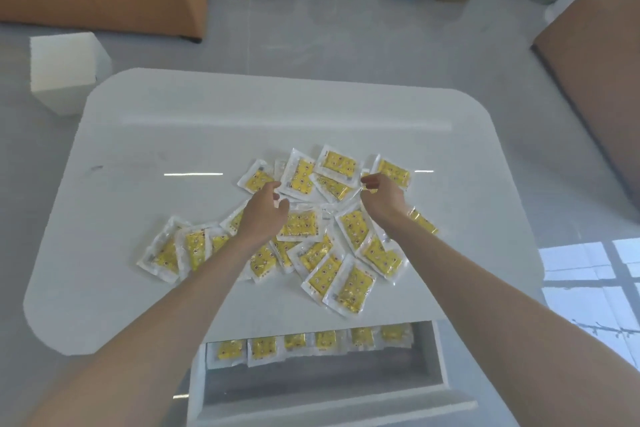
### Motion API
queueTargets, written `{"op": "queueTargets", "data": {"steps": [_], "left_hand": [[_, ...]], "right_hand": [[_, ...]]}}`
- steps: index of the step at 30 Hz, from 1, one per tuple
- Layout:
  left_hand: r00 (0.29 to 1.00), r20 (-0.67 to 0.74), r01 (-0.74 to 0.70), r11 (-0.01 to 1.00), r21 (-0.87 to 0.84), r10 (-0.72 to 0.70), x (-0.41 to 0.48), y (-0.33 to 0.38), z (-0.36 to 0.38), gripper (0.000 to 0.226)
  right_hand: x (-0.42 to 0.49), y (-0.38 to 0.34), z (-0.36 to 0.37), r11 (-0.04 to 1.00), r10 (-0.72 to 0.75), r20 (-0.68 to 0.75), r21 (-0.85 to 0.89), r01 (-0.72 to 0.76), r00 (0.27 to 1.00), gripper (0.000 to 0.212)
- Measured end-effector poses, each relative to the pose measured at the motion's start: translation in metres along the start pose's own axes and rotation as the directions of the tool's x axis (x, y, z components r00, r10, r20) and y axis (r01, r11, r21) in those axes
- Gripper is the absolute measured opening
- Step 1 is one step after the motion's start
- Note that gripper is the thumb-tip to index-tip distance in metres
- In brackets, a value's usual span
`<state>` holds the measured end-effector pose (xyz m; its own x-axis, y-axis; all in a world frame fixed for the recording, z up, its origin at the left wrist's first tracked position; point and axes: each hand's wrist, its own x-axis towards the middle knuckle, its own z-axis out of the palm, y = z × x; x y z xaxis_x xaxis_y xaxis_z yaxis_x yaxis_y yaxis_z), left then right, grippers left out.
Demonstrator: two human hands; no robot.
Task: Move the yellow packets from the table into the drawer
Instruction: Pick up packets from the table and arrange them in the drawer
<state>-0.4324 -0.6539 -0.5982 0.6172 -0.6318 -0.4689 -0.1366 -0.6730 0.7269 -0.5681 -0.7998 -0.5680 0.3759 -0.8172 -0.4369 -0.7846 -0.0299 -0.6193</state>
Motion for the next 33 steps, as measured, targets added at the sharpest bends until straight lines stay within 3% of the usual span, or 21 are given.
{"op": "queueTargets", "data": {"steps": [6, 13, 21, 23, 28, 30, 33], "left_hand": [[0.976, -0.218, -0.027, 0.998, -0.056, 0.014, 0.067, -0.007, 0.061, 0.048], [0.958, -0.277, -0.051, 0.995, 0.082, 0.072, 0.138, -0.034, 0.102, 0.054], [0.927, -0.375, 0.14, 0.951, 0.274, -0.028, 0.177, -0.058, 0.125, 0.066], [0.91, -0.412, 0.179, 0.946, 0.271, -0.054, 0.182, -0.056, 0.126, 0.067], [0.873, -0.414, 0.303, 0.952, 0.046, -0.257, 0.188, -0.046, 0.127, 0.078], [0.84, -0.412, 0.345, 0.933, -0.099, -0.354, 0.187, -0.043, 0.126, 0.085], [0.804, -0.372, 0.394, 0.884, -0.25, -0.463, 0.183, -0.044, 0.126, 0.089]], "right_hand": [[0.089, 0.037, 0.02, 0.995, -0.083, 0.096, -0.051, 0.088, 0.992, 0.041], [0.177, 0.068, 0.065, 0.953, -0.234, 0.191, -0.147, 0.263, 0.953, 0.051], [0.223, 0.071, 0.102, 0.839, -0.253, 0.269, -0.417, 0.349, 0.929, 0.066], [0.224, 0.069, 0.108, 0.808, -0.254, 0.225, -0.485, 0.334, 0.941, 0.07], [0.234, 0.056, 0.111, 0.791, -0.187, 0.173, -0.557, 0.253, 0.967, 0.068], [0.238, 0.053, 0.11, 0.784, -0.151, 0.189, -0.576, 0.234, 0.97, 0.059], [0.239, 0.052, 0.111, 0.81, -0.124, 0.162, -0.553, 0.194, 0.979, 0.062]]}}
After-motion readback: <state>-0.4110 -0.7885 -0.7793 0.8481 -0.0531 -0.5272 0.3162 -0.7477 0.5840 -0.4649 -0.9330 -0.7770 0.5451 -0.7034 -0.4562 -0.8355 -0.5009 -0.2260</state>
